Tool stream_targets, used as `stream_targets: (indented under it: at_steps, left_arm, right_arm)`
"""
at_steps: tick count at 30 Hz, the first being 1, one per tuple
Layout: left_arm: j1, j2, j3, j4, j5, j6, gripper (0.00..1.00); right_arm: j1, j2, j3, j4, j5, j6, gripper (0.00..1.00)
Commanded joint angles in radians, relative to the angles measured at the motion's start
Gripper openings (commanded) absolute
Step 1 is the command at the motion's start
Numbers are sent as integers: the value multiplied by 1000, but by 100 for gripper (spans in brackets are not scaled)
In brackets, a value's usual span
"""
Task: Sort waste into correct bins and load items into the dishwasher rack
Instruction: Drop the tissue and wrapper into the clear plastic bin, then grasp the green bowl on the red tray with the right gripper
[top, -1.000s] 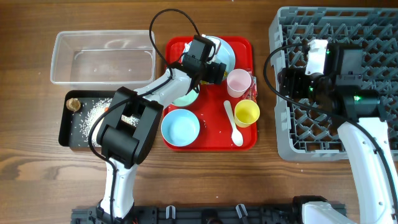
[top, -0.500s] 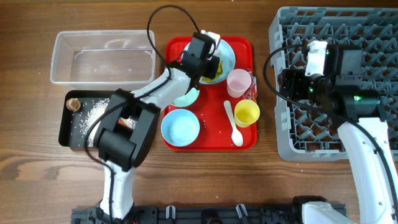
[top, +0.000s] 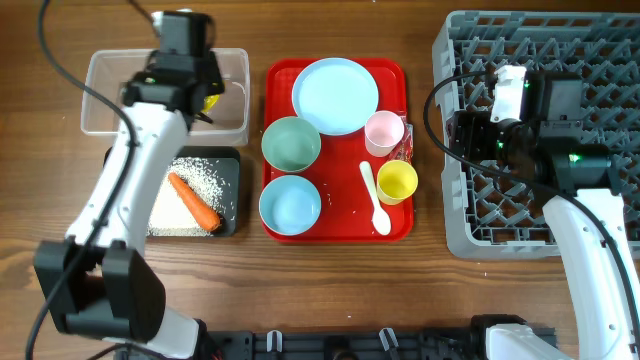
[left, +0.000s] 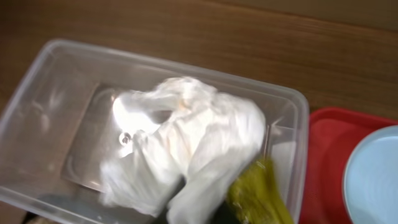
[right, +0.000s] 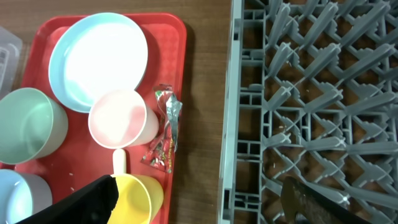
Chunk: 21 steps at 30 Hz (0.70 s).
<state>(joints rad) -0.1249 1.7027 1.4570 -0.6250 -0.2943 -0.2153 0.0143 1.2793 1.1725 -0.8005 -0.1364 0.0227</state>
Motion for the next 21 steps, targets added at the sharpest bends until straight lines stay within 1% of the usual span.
stream_targets:
  at_steps: [1, 2, 4, 5, 6, 7, 9, 10, 11, 13, 14, 15, 18, 20, 21]
  left_arm:
    - [74, 88, -6, 14, 224, -62, 74]
    - [77, 103, -6, 15, 259, -61, 87]
    - [68, 100, -5, 35, 295, -50, 93]
    - [59, 92, -5, 50, 329, -23, 94]
    - [47, 79, -4, 63, 369, 16, 94]
    - [25, 56, -2, 88, 405, 33, 91]
    - [-45, 27, -2, 134, 463, 33, 88]
    - [-81, 25, -2, 145, 486, 33, 87]
    - [-153, 29, -2, 151, 487, 33, 87]
    - [-240, 43, -2, 141, 472, 55, 88]
    - [-281, 45, -2, 113, 415, 48, 85]
    - [-292, 45, -2, 97, 401, 41, 83]
    - [-299, 44, -2, -5, 406, -18, 82]
    - [-299, 44, -2, -127, 409, -29, 79]
    - [-299, 44, -2, -168, 409, -28, 79]
  right_arm:
    - [0, 6, 10, -2, 2, 7, 86]
    - [0, 6, 10, -7, 2, 7, 86]
    - [0, 6, 10, -8, 2, 7, 86]
    - [0, 6, 10, -8, 2, 7, 86]
    - [0, 6, 10, -7, 2, 7, 86]
    - [0, 6, 10, -7, 2, 7, 87]
    - [0, 6, 10, -4, 2, 8, 86]
    - [0, 6, 10, -2, 2, 7, 86]
    - [0, 6, 10, -1, 2, 7, 86]
    - [0, 6, 10, -5, 2, 7, 87]
    - [0, 6, 10, -5, -5, 7, 86]
    - [0, 6, 10, -4, -24, 7, 86]
    - [0, 6, 10, 4, -47, 6, 88]
    - [0, 6, 10, 24, -132, 6, 91]
    - [0, 6, 10, 39, -184, 7, 90]
